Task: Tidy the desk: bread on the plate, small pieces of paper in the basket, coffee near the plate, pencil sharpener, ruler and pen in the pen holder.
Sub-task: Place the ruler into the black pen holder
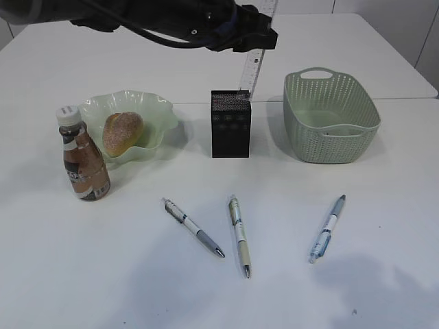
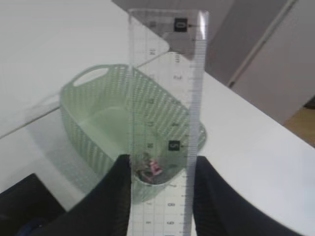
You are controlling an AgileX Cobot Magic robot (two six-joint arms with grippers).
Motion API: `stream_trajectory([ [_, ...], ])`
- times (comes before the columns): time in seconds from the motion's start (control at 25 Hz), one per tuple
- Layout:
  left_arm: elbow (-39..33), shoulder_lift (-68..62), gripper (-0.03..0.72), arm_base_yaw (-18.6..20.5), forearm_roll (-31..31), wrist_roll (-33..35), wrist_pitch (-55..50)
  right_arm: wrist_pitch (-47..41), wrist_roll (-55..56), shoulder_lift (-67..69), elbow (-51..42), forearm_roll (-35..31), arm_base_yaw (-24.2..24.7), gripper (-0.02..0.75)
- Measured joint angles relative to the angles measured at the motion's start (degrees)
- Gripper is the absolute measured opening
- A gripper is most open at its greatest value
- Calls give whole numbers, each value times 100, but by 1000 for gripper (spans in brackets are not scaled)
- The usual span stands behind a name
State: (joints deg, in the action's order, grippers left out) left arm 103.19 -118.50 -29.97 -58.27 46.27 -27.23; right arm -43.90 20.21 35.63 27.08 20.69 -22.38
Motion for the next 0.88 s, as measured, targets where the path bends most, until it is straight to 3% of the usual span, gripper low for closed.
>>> stream_trajectory([
  [0.2, 0, 0, 230, 417, -1629, 1714, -852, 11, 0, 0, 0, 2, 0, 478],
  [0.52, 0, -55, 230, 910, -2784, 3461, -1710, 23, 0, 0, 0, 12, 0, 478],
  [0.88, 0, -722, 230, 1091, -4016, 4822, -2278, 23, 0, 0, 0, 12, 0, 478],
])
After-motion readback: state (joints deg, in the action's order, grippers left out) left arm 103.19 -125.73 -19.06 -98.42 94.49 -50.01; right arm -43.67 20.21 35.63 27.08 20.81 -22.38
